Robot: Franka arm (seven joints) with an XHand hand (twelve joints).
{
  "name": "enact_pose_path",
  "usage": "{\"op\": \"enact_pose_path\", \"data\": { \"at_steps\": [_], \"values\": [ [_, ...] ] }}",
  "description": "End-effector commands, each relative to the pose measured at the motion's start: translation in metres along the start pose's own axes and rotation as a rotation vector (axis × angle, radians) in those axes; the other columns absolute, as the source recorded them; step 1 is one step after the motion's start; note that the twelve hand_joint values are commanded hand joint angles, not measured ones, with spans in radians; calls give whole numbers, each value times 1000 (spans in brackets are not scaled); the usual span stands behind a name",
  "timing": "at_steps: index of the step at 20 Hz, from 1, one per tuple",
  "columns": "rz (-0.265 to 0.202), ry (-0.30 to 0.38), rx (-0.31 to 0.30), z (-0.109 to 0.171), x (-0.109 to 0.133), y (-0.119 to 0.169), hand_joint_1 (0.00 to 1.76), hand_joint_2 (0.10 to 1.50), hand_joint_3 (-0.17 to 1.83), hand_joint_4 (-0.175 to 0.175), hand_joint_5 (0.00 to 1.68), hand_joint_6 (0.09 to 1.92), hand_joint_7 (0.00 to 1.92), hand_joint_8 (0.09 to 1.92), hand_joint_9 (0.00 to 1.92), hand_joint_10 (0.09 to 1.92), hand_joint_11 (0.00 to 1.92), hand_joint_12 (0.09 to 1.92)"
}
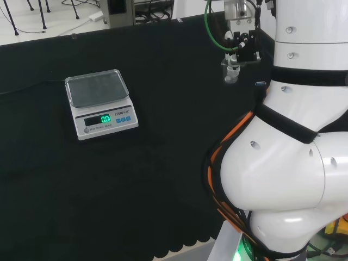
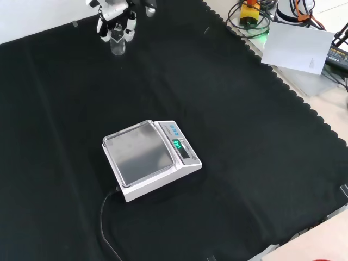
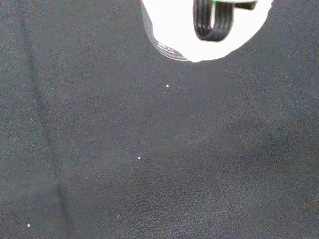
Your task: Pick up the beaker.
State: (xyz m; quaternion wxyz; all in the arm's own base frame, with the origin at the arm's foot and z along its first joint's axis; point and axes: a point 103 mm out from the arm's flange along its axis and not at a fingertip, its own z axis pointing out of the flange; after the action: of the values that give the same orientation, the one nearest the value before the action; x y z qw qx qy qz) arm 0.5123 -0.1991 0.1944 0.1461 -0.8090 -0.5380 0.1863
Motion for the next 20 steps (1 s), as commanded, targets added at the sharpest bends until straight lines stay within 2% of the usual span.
{"op": "enact_pose_path", "data": {
  "at_steps": [1, 4, 6, 8, 9, 10, 11, 12, 14, 17, 20],
  "values": [
    [-16, -13, -25, -29, -10, -19, 1366, 1104, -12, -71, 890, 1107, 901, 1036, 1145, 943, 1136, 826],
    [-33, -22, -18, -40, -13, -25, 1368, 1098, -12, -71, 901, 1090, 916, 1014, 1156, 926, 1143, 820],
    [-37, -30, -24, -47, -15, -28, 1267, 1115, -4, 0, 925, 1096, 962, 1014, 1146, 870, 1150, 811],
    [-33, -44, -32, -52, -26, -30, 1226, 1122, 0, 30, 934, 1099, 981, 1015, 1141, 847, 1154, 808],
    [-31, 74, -38, -58, -20, -33, 1218, 1124, 0, 35, 937, 1099, 985, 1014, 1143, 843, 1156, 808],
    [-39, 110, -55, -61, -13, -33, 1215, 1124, 0, 37, 938, 1098, 986, 1014, 1144, 840, 1158, 807],
    [-42, 118, -63, -59, -31, -36, 1214, 1124, 0, 39, 939, 1098, 988, 1012, 1145, 839, 1158, 807],
    [-18, 7, -56, -55, -11, -33, 1213, 1124, 0, 39, 939, 1098, 989, 1011, 1146, 838, 1159, 807],
    [-29, -16, -55, -71, 14, -36, 1215, 1120, -1, 40, 947, 1087, 998, 998, 1154, 826, 1163, 801],
    [-40, -30, -57, -71, 16, -35, 1216, 1119, -2, 40, 950, 1081, 1003, 991, 1159, 819, 1166, 799],
    [-47, -28, -68, -69, 0, -38, 1216, 1118, -2, 40, 951, 1081, 1005, 989, 1160, 818, 1167, 798]
  ]
}}
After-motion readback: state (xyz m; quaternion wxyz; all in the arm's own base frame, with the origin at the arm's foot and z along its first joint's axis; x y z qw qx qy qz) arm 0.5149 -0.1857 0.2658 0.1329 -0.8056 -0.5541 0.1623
